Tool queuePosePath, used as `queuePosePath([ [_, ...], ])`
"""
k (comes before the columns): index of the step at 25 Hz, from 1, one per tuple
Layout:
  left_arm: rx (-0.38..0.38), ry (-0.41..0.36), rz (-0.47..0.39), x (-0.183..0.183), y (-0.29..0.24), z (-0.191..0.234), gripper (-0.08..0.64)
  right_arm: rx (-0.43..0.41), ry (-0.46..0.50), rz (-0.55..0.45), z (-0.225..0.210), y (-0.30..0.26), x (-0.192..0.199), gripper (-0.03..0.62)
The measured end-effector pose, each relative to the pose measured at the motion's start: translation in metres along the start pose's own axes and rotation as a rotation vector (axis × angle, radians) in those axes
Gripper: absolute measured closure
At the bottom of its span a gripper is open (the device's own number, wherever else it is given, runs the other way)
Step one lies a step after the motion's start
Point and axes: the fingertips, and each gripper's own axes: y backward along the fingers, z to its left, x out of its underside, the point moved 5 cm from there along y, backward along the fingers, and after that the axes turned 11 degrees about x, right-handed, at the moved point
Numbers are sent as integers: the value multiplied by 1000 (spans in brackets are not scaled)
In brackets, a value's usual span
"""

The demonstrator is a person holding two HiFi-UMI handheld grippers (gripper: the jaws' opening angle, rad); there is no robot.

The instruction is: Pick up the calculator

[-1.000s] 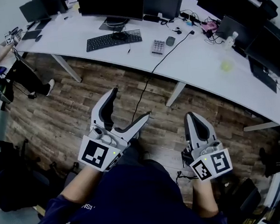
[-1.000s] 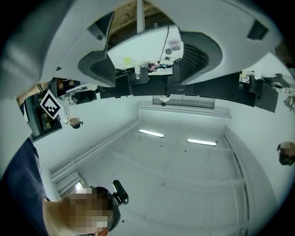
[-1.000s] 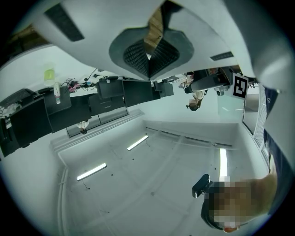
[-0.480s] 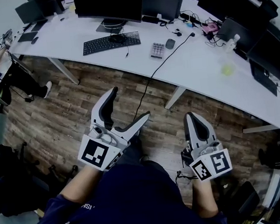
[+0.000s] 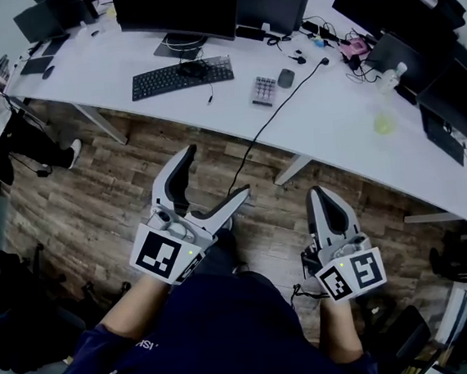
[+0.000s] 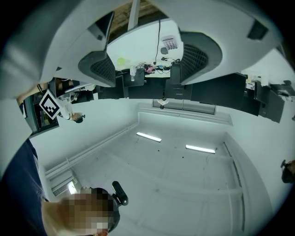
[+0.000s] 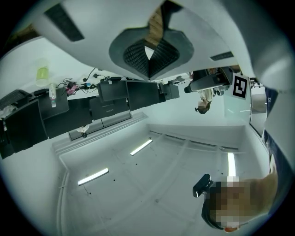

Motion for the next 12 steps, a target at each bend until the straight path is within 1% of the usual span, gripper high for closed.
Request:
queuePosePath([
  [12, 23, 29, 9, 7, -32, 72, 137, 22, 2, 19, 0, -76, -10, 589],
])
